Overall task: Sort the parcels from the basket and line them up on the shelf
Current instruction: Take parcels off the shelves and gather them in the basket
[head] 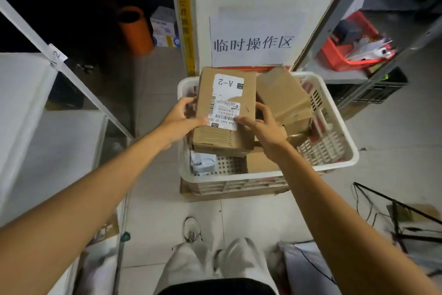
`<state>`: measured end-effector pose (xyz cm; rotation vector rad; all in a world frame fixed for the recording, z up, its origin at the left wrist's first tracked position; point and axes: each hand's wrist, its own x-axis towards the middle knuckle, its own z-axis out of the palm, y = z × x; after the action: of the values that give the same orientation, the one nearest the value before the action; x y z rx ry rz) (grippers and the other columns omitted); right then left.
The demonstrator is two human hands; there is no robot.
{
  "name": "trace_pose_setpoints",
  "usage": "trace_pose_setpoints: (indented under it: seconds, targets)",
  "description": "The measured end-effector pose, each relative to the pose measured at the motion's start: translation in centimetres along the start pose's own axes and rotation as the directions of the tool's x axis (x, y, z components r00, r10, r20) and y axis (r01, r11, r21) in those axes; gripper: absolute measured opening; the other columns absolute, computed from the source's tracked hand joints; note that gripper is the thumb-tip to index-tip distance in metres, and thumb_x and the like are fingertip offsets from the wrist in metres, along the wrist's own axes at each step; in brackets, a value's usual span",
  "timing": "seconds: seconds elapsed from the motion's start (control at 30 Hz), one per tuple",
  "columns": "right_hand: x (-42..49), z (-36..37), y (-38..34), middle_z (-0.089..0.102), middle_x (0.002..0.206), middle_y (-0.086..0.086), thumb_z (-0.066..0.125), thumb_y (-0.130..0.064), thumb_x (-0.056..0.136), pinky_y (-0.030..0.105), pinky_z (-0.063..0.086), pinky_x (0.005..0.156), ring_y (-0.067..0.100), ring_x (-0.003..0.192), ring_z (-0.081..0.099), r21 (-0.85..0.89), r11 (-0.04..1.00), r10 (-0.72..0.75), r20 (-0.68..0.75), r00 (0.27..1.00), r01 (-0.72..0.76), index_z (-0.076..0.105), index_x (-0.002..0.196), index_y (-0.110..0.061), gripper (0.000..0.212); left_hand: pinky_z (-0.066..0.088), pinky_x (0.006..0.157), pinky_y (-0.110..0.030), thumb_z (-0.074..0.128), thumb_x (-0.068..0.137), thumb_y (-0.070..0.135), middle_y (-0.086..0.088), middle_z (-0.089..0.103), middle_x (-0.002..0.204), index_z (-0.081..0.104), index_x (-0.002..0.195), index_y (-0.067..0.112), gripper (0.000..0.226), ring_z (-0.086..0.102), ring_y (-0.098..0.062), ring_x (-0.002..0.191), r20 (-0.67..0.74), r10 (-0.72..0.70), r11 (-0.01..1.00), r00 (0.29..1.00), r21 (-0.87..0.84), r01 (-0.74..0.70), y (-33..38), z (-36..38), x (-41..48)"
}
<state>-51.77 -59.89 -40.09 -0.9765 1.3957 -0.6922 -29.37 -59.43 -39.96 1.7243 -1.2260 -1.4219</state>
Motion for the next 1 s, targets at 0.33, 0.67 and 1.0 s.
trace_pose_setpoints:
  seconds: [0.33,0.67,1.0]
  targets:
    - [7.6,-3.6,5.1,0.066,0.114,-0.001,0.079,-0.023,0.075,0.028,0.052,0.075,0.015,0.100,0.065,-0.067,0.985,0.165,0.165,0.972,-0.156,0.044,0.130,-0.021,0.065,0.052,0.095,-0.041,0.080,0.071,0.018,0.007,0.064,0.118,0.039,0.140,0.023,0.080,0.060,-0.017,0.113,0.063,-0.264,0.962,0.962,0.081,0.259,-3.5,5.5,4.8]
    - [11.2,-6.3,8.3,0.054,0.129,0.004,0.058,-0.064,0.082,0.050,0.049,0.096,0.024,0.113,0.056,-0.117,0.954,0.298,0.239,0.924,-0.278,0.042,0.125,-0.023,0.062,0.054,0.083,-0.037,0.073,0.080,0.028,0.001,0.057,0.130,0.024,0.143,0.017,0.080,0.060,-0.021,0.112,-0.006,-0.435,0.900,0.900,-0.036,0.435,-6.7,10.1,6.4]
    - [13.4,-5.5,8.6,0.054,0.141,0.002,0.039,-0.097,0.062,0.054,0.040,0.107,0.025,0.128,0.052,-0.065,0.950,0.312,0.221,0.924,-0.305,0.053,0.135,-0.034,0.097,0.050,0.088,-0.044,0.053,0.088,0.059,0.013,0.059,0.115,0.031,0.129,0.040,0.050,0.056,-0.015,0.110,-0.098,-0.391,0.916,0.915,-0.136,0.377,-6.3,10.6,6.9]
